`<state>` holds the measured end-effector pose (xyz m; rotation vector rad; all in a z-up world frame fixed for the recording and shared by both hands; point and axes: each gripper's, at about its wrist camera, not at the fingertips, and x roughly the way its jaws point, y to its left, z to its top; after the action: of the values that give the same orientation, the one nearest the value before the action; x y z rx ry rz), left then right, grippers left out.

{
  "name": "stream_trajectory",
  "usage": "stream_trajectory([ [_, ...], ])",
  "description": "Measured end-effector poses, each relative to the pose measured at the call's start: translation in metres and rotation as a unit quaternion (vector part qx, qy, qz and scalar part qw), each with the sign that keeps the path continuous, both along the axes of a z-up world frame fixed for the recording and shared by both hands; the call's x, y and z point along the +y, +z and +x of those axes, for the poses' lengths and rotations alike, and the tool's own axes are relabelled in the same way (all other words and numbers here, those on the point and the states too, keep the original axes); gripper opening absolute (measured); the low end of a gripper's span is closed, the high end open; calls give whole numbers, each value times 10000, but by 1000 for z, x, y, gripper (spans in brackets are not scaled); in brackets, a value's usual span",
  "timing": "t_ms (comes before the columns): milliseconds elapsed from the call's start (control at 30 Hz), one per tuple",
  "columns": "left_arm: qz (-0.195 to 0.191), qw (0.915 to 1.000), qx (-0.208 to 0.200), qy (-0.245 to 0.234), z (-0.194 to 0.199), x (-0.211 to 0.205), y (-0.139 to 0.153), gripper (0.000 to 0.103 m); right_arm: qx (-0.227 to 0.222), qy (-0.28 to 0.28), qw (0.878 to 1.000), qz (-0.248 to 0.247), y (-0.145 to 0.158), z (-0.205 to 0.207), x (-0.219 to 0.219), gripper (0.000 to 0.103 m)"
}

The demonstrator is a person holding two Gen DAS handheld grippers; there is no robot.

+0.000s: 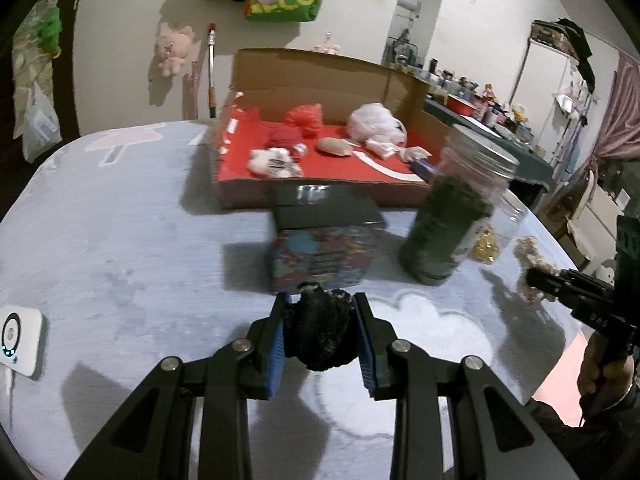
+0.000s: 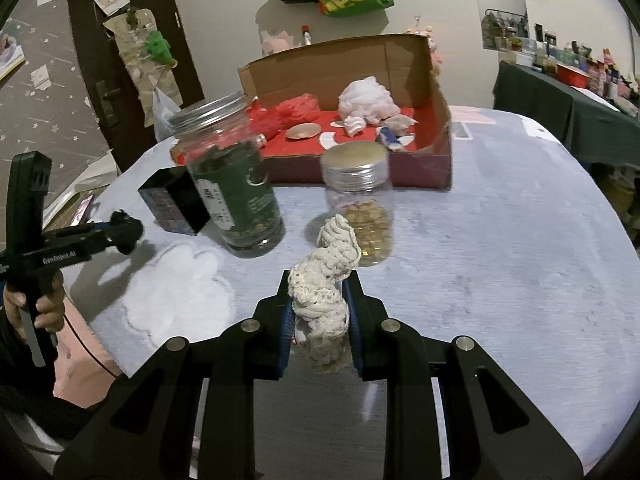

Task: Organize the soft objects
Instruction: 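Carry the black pom-pom and knotted rope toy into the box with both tools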

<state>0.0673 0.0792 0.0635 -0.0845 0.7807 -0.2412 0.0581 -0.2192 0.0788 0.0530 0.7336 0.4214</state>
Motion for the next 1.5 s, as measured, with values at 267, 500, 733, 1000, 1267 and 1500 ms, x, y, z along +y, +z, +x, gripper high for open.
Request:
stream_trajectory([
  [267, 74, 9999, -5, 85, 9, 25, -2, 32, -30, -134, 9999, -60, 3, 7, -24, 22],
  [500, 0, 10000, -33, -27, 29, 47, -9, 32, 22, -130, 9998, -130, 2, 24, -42, 22],
  [733, 146, 9996, 6, -238, 51, 55, -12, 32, 12, 16, 9996, -296, 4, 45, -50, 22],
  [1000, 436, 9970, -29, -639, 74, 52, -6, 32, 3, 459, 9977, -495, 12, 71, -49, 22],
  [1267, 649, 9924, -154, -1035, 94, 45, 12, 32, -19, 974, 9926, -727, 23, 96, -42, 22],
  [1500, 893, 9850, -271, -1450, 110, 24, 30, 32, -49, 1438, 9860, -838, 35, 111, -30, 22],
])
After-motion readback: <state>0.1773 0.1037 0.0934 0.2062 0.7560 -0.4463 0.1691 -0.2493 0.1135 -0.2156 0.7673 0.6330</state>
